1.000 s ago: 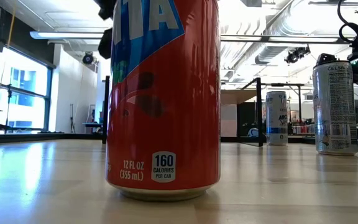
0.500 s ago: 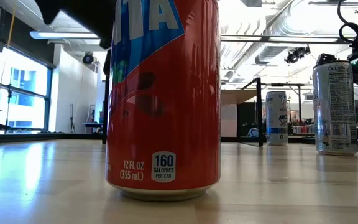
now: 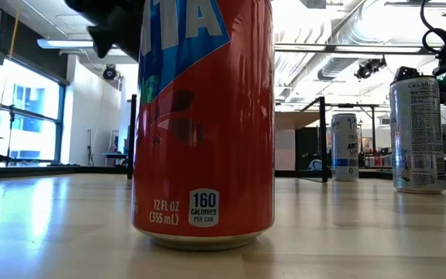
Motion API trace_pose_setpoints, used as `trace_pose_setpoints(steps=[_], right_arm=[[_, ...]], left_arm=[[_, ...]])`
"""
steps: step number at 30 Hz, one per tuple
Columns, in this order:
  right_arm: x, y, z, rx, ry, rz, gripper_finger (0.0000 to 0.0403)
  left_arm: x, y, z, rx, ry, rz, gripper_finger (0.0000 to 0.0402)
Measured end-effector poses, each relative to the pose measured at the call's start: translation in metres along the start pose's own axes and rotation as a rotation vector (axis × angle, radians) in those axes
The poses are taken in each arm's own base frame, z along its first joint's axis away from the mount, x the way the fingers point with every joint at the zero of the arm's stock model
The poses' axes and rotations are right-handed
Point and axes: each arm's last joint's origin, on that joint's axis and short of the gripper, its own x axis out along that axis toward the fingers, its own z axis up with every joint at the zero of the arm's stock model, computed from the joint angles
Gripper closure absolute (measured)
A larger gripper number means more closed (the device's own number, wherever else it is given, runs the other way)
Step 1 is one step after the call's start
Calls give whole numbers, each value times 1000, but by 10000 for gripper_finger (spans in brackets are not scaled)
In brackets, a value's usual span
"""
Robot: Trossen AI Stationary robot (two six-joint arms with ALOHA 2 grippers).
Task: Place canned beverage on shelf
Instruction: Put the red and white soda can on the shelf
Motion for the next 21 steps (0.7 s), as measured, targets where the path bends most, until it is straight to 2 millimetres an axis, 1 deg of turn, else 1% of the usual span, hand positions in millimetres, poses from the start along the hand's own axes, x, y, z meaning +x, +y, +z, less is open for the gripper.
trace_pose_setpoints(steps=[7,12,16,21], right_arm=[[0,0,0,0,0,0,75],[0,0,0,0,0,0,75],[0,0,0,0,0,0,75],[0,0,0,0,0,0,75]], left_arm=[[14,6,4,-26,37,-5,2],[16,7,4,45,40,2,9],[14,7,3,76,41,-2,36],[15,7,3,63,43,-1,93]])
